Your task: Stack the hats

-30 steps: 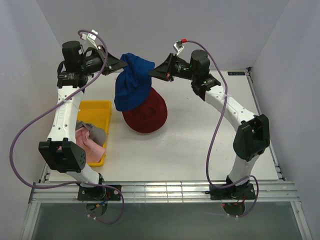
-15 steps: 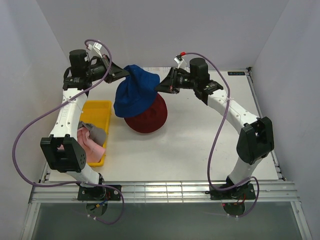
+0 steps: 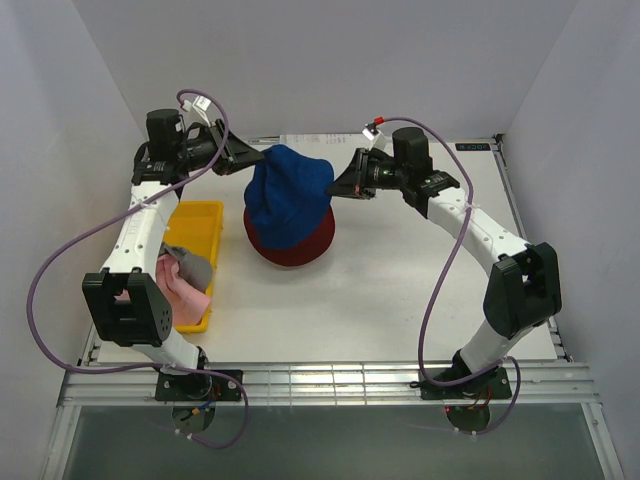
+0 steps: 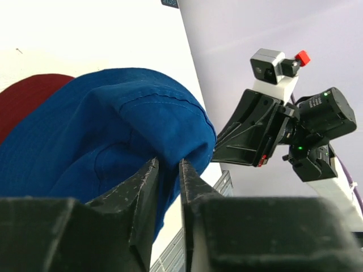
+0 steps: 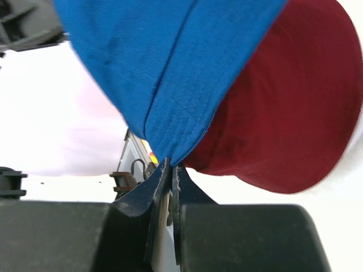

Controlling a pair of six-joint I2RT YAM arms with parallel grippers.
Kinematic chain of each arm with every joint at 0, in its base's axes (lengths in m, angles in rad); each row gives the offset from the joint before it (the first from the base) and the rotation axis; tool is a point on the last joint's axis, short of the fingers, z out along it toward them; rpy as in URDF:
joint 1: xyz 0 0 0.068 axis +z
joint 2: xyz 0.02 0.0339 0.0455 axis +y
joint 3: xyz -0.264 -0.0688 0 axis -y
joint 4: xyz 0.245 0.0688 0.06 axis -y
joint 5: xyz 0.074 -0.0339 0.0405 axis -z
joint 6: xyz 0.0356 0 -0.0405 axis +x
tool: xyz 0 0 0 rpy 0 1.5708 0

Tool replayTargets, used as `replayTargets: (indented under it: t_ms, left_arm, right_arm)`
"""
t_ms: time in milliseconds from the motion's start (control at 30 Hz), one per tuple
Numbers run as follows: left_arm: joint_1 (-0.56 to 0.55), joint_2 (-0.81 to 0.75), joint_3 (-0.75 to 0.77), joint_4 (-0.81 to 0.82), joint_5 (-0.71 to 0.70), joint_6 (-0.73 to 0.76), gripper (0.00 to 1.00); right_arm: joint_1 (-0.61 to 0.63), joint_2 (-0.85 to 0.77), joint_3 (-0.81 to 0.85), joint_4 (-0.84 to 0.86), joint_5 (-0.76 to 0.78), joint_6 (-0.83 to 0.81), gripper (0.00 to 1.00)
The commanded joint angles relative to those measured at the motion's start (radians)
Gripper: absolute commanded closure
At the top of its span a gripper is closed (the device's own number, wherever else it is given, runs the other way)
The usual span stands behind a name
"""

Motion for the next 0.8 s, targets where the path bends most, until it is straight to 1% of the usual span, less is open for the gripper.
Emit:
replayTargets:
  t_ms: [0,233,333,400,567,667,767]
  left_arm:
    - [-0.01,-0.062,-0.017,0.029,0.006,0.012,0.64]
    - [-0.01,-0.079,-0.024,0.031,-0.019,0.018,0.46]
    - [-0.01,-0.097,-0.027,0.02,-0.057,0.032,0.41]
    - [-0.01,-0.103,-0.024,-0.009,-0.091,0.048,0.4]
    - [-0.006,-0.113,-0.003,-0.093,-0.255,0.072,0.39]
    - [0.004,-0.105,-0.007,-0.138,-0.316,0.074,0.39]
    - [0.007,-0.097,-0.036,-0.15,-0.342,0.075,0.39]
  right_arm:
    - [-0.011,-0.045,-0.037,-0.012,-0.006,-0.046,0.92]
    - [-0.023,-0.021,-0.074,-0.013,-0.004,-0.061,0.92]
    - [-0.031,-0.002,-0.084,-0.012,-0.004,-0.064,0.92]
    - [-0.034,0.007,-0.084,-0.013,-0.003,-0.066,0.92]
    - [-0.038,0.056,-0.063,-0.022,-0.003,-0.066,0.92]
    - [-0.043,0.085,-0.046,-0.03,-0.003,-0.069,0.92]
    - [-0.043,0.117,-0.014,-0.053,0.0,-0.079,0.92]
